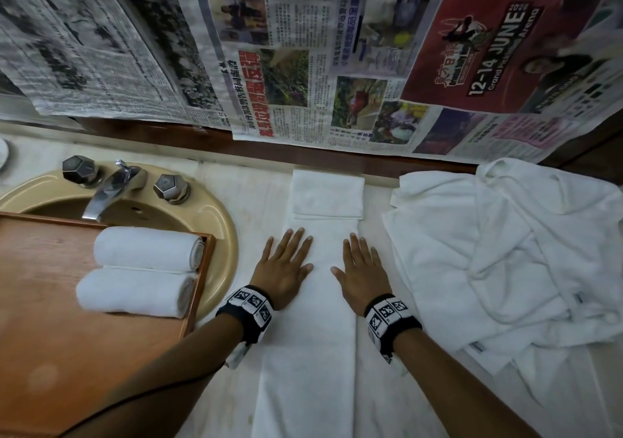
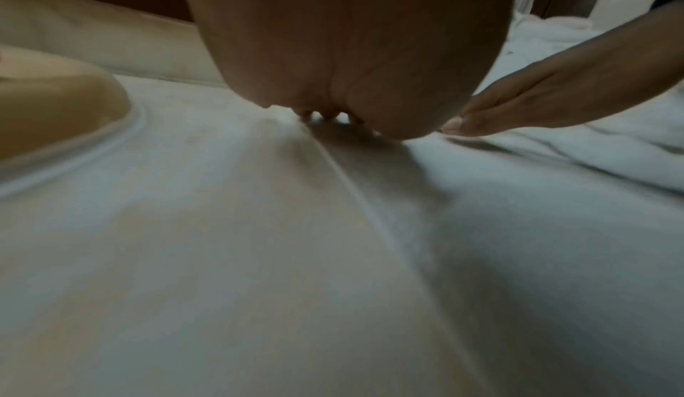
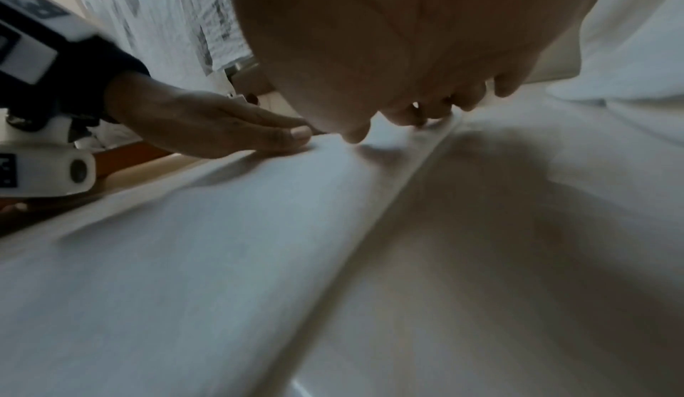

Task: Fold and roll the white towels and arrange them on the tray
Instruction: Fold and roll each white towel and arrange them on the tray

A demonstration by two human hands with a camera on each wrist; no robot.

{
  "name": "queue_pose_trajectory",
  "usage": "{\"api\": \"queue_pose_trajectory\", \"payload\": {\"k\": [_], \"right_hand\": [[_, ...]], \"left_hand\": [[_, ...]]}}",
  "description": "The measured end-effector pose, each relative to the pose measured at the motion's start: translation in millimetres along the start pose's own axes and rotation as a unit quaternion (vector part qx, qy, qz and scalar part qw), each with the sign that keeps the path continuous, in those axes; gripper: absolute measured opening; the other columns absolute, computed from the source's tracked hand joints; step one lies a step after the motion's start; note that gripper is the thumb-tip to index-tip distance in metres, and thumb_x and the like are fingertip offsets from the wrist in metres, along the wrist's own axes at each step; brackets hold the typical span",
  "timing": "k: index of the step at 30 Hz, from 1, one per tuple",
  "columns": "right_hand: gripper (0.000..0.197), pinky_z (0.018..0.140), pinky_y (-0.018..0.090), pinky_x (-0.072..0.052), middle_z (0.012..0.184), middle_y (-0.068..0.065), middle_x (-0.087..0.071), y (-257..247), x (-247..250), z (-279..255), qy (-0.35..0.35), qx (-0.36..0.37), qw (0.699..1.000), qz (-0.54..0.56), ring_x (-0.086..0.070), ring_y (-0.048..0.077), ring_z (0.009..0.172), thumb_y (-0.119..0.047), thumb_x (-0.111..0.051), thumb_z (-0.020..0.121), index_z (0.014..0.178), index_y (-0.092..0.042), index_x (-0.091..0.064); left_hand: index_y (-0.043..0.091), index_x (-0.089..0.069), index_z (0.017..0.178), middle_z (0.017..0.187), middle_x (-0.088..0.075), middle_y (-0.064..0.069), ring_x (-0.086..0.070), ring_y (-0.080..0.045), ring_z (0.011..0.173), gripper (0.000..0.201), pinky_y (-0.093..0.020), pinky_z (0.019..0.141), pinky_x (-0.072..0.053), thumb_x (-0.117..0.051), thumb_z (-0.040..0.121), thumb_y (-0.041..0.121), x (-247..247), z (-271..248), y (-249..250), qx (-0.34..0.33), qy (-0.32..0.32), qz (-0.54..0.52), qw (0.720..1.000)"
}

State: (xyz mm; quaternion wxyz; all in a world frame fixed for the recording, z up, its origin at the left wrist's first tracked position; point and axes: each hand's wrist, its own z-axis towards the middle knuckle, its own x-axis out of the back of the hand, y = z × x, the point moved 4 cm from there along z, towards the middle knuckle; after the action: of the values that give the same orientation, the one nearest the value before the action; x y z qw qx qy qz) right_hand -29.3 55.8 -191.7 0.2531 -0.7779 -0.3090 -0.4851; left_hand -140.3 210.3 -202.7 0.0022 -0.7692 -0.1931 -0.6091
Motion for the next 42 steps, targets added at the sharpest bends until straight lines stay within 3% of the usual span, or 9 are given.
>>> {"api": "queue_pose_trajectory", "payload": {"k": [3,8,12,15,21,24,32,35,42], "right_hand": [[0.061,0.123,0.044,-0.001,0.162,0.013,0.011,-12.2,12.8,11.2,0.040,0.015,0.999,0.025,0.010,0.027,0.150,-0.036,-0.021,0.106,0.155,-0.005,-0.001],[0.062,0.122,0.045,-0.003,0.162,0.007,0.015,-2.2,6.9,26.2,0.008,0.022,1.000,0.012,0.010,0.022,0.150,-0.038,-0.021,0.106,0.155,-0.011,0.006],[0.064,0.122,0.041,0.002,0.162,0.016,0.012,4.7,4.7,10.8,-0.010,-0.029,0.999,0.034,0.007,0.027,0.151,-0.035,-0.023,0.106,0.154,-0.002,0.004],[0.062,0.122,0.044,-0.004,0.162,0.017,0.002,-16.7,-2.9,-21.9,0.047,0.042,0.997,0.038,0.000,0.030,0.151,-0.030,-0.032,0.105,0.154,-0.001,-0.007],[0.074,0.122,0.041,0.003,0.157,0.001,0.025,-11.3,-29.9,-52.2,-0.010,0.049,0.999,-0.010,0.014,0.019,0.149,-0.051,0.005,0.091,0.153,-0.012,0.012],[0.067,0.122,0.040,0.007,0.158,0.007,0.024,-10.3,-32.2,-55.8,-0.005,0.014,1.000,-0.004,0.014,0.023,0.150,-0.045,-0.014,0.104,0.153,-0.008,0.010],[0.066,0.115,0.041,-0.013,0.160,0.010,-0.023,-23.5,-60.9,-100.8,0.031,0.045,0.998,0.005,-0.019,0.024,0.146,-0.049,-0.018,0.101,0.151,-0.008,-0.028],[0.069,0.115,0.042,-0.010,0.157,0.017,-0.027,-11.3,-57.4,-105.7,0.045,-0.003,0.999,0.020,-0.020,0.028,0.145,-0.046,-0.004,0.103,0.149,-0.001,-0.032],[0.061,0.115,0.037,-0.010,0.161,0.007,-0.017,-39.5,-76.7,-136.5,0.065,0.072,0.995,0.001,-0.019,0.022,0.147,-0.044,-0.019,0.103,0.153,-0.009,-0.021]], "left_hand": [[0.024,0.006,0.157,0.163,0.017,0.002,0.016,-0.015,0.150,0.060,-0.043,0.122,0.007,-0.012,0.104,0.048,5.8,13.2,13.4,0.006,0.011,-0.023,1.000],[0.029,0.010,0.156,0.162,0.019,0.007,0.016,-0.013,0.150,0.059,-0.047,0.122,0.002,-0.011,0.104,0.049,-0.4,24.7,5.3,0.010,-0.004,-0.013,1.000],[0.028,0.012,0.156,0.161,0.023,0.004,0.019,-0.016,0.148,0.061,-0.045,0.121,0.008,-0.011,0.104,0.050,-0.1,5.5,-7.2,0.059,0.002,-0.038,0.998],[0.022,0.003,0.157,0.163,0.013,0.000,0.012,-0.018,0.150,0.060,-0.045,0.121,0.002,-0.015,0.105,0.045,-11.1,-21.5,17.5,-0.001,0.031,-0.026,0.999],[0.028,0.009,0.156,0.163,0.016,0.006,0.014,-0.014,0.150,0.060,-0.046,0.122,0.003,-0.012,0.104,0.049,-24.8,-47.6,15.9,-0.009,0.003,0.006,1.000],[0.026,0.012,0.156,0.162,0.021,0.004,0.018,-0.016,0.149,0.061,-0.045,0.121,0.008,-0.012,0.104,0.049,-18.1,-52.0,7.9,0.030,-0.010,-0.001,0.999],[0.028,0.007,0.157,0.164,0.013,0.008,0.013,-0.014,0.150,0.060,-0.045,0.119,0.005,-0.015,0.105,0.049,-40.3,-100.1,25.4,-0.024,-0.004,0.006,1.000],[0.029,0.009,0.156,0.163,0.016,0.007,0.017,-0.016,0.150,0.060,-0.048,0.119,0.006,-0.013,0.104,0.049,-35.6,-106.3,17.4,-0.008,-0.008,-0.002,1.000],[0.028,0.006,0.157,0.164,0.012,0.006,0.014,-0.015,0.150,0.058,-0.044,0.119,0.006,-0.015,0.106,0.047,-51.3,-141.1,45.6,-0.058,-0.003,-0.004,0.998]]}}
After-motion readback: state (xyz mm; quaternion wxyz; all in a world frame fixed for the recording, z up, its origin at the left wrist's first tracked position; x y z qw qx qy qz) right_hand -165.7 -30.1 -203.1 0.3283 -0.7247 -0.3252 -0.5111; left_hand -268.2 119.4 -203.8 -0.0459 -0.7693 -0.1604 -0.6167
